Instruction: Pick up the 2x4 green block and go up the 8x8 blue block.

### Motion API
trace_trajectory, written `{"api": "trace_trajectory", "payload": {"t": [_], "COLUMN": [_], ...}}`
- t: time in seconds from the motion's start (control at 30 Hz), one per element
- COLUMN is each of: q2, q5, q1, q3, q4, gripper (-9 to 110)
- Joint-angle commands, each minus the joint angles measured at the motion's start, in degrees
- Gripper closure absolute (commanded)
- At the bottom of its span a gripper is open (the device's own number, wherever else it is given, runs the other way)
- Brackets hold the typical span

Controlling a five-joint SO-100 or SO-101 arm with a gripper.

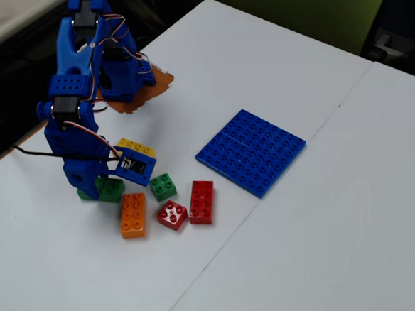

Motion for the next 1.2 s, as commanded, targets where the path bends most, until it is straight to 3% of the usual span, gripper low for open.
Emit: {"api": "trace_trajectory", "payload": {"t": [0.0, 0.2, 0.43, 0.6, 0.8, 1.17], "q2": [4.66, 18.02, 28.92, 25.84, 10.02, 4.48], "q5": [3.52, 24.70, 61.61, 73.83, 81.21, 83.32], "q1": [-1.14, -9.05, -30.32, -40.17, -46.76, -53.61], "q3": [-3.25, -4.48, -6.42, -15.29, -42.36, -39.64], "q4": [4.04, 17.58, 22.94, 23.73, 32.52, 29.71], "gripper": [101, 101, 101, 101, 101, 101]}}
